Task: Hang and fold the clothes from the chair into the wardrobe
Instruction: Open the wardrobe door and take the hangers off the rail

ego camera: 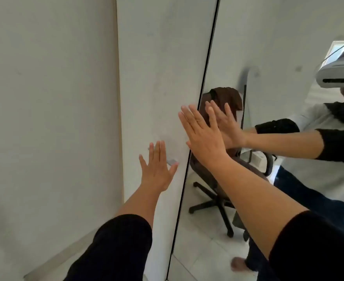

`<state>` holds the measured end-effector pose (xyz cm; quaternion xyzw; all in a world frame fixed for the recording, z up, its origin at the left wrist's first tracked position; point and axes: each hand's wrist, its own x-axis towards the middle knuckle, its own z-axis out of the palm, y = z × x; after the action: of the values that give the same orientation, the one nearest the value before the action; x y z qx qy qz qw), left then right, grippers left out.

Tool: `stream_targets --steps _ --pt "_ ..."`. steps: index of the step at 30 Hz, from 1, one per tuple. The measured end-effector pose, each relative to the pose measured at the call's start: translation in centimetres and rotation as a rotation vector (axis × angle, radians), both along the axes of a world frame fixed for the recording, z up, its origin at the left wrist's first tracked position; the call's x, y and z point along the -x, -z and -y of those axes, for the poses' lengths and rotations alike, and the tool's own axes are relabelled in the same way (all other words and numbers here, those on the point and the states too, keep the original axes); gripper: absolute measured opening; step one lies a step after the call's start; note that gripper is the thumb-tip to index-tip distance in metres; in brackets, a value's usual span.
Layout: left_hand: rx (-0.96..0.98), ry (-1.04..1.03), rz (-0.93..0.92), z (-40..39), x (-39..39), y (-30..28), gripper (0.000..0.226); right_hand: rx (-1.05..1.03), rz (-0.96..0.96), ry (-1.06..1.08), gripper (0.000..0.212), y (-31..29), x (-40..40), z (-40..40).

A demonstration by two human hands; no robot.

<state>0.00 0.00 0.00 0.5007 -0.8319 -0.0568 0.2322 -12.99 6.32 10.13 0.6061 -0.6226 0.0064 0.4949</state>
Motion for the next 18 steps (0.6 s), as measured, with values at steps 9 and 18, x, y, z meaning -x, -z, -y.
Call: stream_targets --steps 9,18 --pt "-0.124 -0.059 -0.081 1.8 5.4 2.1 0.086 -0.096 -0.092 0.018 0.091 -0.2 2.3 2.9" --pt "-0.016 -0.096 0.035 1.7 4.2 1.8 0.088 0.054 -0.019 -0.078 0.08 -0.4 1.8 4.2"
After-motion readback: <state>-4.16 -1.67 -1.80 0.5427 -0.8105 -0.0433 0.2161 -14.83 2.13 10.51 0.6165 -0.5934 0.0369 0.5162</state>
